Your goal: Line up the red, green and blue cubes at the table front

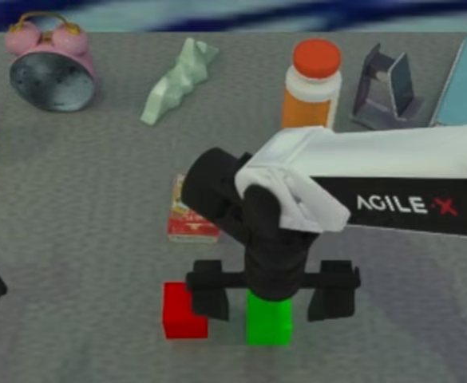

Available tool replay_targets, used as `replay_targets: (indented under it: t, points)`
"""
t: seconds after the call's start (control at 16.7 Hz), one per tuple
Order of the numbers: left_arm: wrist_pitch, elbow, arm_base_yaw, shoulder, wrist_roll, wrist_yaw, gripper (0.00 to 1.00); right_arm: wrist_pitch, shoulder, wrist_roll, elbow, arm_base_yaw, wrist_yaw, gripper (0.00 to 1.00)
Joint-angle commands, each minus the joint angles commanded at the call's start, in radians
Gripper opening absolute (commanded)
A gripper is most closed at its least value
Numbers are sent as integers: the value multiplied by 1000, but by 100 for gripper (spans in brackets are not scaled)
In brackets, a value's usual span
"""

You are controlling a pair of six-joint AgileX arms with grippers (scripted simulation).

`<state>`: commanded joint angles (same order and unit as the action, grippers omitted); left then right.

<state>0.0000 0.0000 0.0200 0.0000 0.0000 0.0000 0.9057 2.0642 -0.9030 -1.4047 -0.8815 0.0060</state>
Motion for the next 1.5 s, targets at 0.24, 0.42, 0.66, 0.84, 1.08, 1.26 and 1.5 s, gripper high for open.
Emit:
replay_targets:
  t: [0.24, 0.42, 0.66, 0.84, 1.08, 1.26, 1.5]
  points:
    - [0, 0, 0, 0, 0, 0, 100, 114, -32, -1, -78, -5, 0, 100]
    - [0, 0, 0, 0, 0, 0, 100, 224, -67, 0, -149, -8, -1, 100]
    - [0, 0, 0, 0, 0, 0, 100, 248, -80, 2, -168, -8, -1, 100]
    - [0, 0, 0, 0, 0, 0, 100, 247, -73, 13, -171, -1, 0, 100]
    - [0, 0, 0, 0, 0, 0, 100, 271, -24, 159, -244, 26, 2, 100]
    - [0, 0, 0, 0, 0, 0, 100, 302, 36, 350, -329, 66, 3, 100]
    - [0, 0, 0, 0, 0, 0, 100, 357, 136, 689, -455, 138, -1, 100]
